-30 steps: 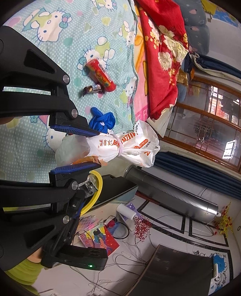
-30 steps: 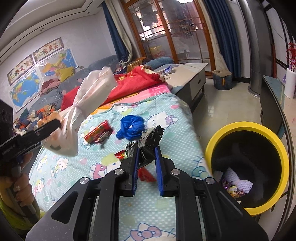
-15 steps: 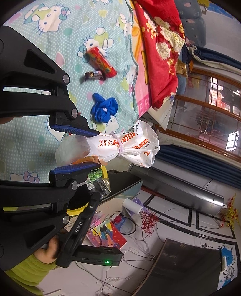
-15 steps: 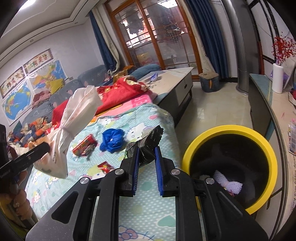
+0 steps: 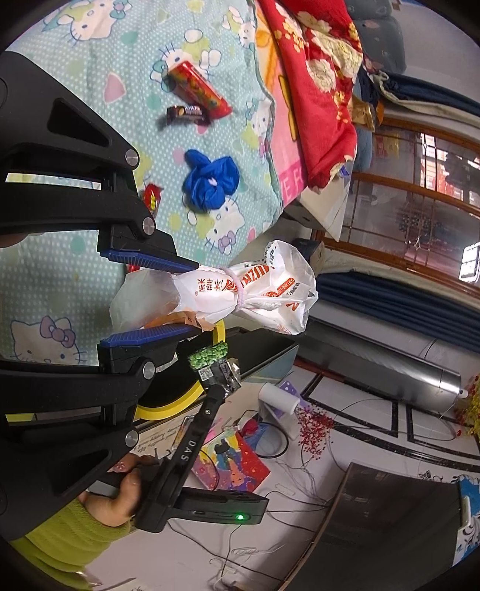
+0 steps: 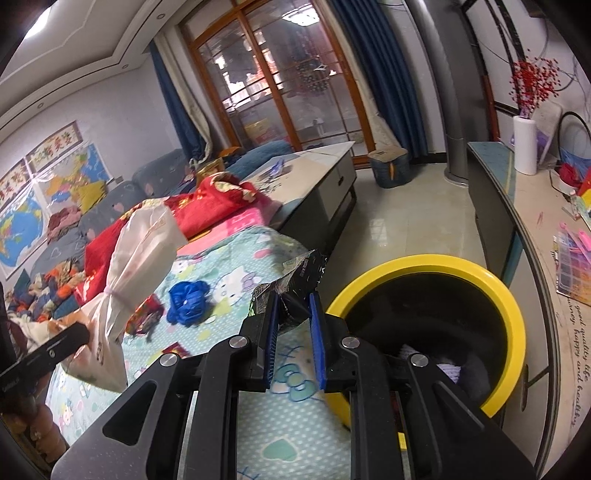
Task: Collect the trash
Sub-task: 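Carry the white bag and black package over the yellow-rimmed bin with both tools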
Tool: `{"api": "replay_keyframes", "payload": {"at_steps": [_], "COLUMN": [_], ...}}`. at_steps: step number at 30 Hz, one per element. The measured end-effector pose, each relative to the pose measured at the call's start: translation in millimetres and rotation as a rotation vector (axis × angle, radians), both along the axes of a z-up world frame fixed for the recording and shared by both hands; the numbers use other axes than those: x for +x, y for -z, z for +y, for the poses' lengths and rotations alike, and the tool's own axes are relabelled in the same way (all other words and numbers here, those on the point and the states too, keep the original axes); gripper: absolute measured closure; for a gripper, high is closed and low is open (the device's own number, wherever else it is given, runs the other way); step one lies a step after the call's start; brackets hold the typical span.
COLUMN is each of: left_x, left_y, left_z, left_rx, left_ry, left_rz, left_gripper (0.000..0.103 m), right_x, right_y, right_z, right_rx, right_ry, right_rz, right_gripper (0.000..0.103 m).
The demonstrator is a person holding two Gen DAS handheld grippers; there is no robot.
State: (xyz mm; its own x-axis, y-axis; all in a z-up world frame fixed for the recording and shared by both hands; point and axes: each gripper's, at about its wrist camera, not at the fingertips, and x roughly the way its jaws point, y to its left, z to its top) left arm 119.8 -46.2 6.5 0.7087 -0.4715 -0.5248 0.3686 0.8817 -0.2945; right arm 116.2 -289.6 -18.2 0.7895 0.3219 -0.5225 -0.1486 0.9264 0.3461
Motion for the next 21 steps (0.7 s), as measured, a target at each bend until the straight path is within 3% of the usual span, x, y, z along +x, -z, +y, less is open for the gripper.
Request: {"api": "replay_keyframes", "payload": {"at_steps": [21], "left_x": [15], "left_y": [17], "left_z": [-57], "left_rx": [0.044], "left_ry": [0.098], "left_rz": [0.036], "left_gripper": [0.081], "right_x": [2], "right_y": [15], "right_z": [-61], "right_rx": [0.007], "right_ry": [0.16], "right_rz": [0.014], "right_gripper": [0.087]}}
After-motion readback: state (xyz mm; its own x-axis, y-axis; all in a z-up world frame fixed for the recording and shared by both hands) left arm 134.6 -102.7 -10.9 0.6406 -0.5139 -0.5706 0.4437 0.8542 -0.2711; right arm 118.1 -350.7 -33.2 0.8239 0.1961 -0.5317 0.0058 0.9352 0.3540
